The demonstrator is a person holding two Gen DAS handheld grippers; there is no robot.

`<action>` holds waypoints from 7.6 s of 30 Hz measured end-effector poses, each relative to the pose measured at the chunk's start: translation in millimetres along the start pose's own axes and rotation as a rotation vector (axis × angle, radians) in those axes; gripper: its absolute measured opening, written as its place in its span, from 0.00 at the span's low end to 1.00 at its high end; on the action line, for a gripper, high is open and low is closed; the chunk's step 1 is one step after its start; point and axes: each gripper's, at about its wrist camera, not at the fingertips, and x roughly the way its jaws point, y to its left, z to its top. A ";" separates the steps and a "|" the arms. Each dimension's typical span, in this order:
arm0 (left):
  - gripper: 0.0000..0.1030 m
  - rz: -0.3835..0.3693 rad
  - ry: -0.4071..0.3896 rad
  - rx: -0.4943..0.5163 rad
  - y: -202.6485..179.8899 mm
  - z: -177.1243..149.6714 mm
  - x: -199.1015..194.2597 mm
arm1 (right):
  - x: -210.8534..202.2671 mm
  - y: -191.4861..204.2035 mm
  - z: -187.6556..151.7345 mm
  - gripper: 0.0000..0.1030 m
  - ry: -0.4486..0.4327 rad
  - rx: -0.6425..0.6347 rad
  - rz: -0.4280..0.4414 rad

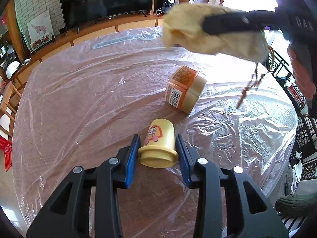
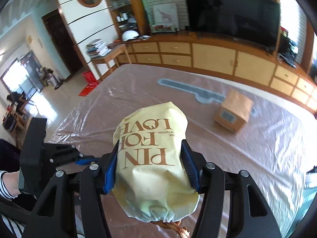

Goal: Collect trash

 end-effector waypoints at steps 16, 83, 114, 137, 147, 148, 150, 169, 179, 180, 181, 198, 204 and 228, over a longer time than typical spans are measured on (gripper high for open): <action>0.38 0.024 0.005 -0.012 -11.1 -8.7 -8.1 | -23.6 -30.2 -91.8 0.55 0.027 0.295 -0.060; 0.37 -0.163 0.055 0.121 -112.8 -113.3 -84.3 | -86.3 73.8 -232.1 0.50 0.206 0.223 0.128; 0.37 -0.141 0.143 0.140 -115.5 -134.3 -31.5 | -14.3 58.1 -260.2 0.50 0.336 0.284 0.033; 0.62 -0.167 0.161 0.153 -118.3 -133.0 -19.8 | 5.1 53.2 -259.7 0.64 0.362 0.279 0.001; 0.83 -0.186 0.115 0.122 -108.3 -123.4 -45.6 | -44.6 51.0 -257.3 0.70 0.290 0.258 -0.082; 0.83 -0.193 0.101 0.121 -107.2 -119.7 -53.3 | -53.6 53.1 -253.2 0.70 0.269 0.242 -0.091; 0.83 -0.206 0.063 0.123 -106.0 -112.9 -67.6 | -75.2 57.2 -240.1 0.72 0.201 0.198 -0.116; 0.98 0.014 -0.080 -0.042 -48.1 11.6 -30.9 | -29.3 -56.9 -34.0 0.96 -0.095 0.347 -0.316; 0.90 -0.008 -0.033 0.103 -42.9 39.8 9.7 | 48.5 -94.3 33.1 0.96 -0.009 0.421 -0.250; 0.83 -0.011 -0.027 0.115 -42.6 41.2 13.0 | 53.9 -95.7 35.6 0.96 -0.001 0.425 -0.258; 0.78 -0.014 -0.020 0.126 -42.8 43.0 16.5 | 58.7 -96.5 37.5 0.96 0.003 0.428 -0.264; 0.38 -0.045 0.001 0.157 -42.4 51.5 30.9 | 100.1 -112.8 56.0 0.58 0.046 0.477 -0.328; 0.37 -0.041 -0.004 0.154 -42.1 57.3 36.3 | 94.4 -111.8 53.9 0.57 0.017 0.473 -0.297; 0.36 -0.020 -0.016 0.038 -19.1 52.7 22.4 | 6.3 -74.5 -38.5 0.56 -0.012 0.488 -0.079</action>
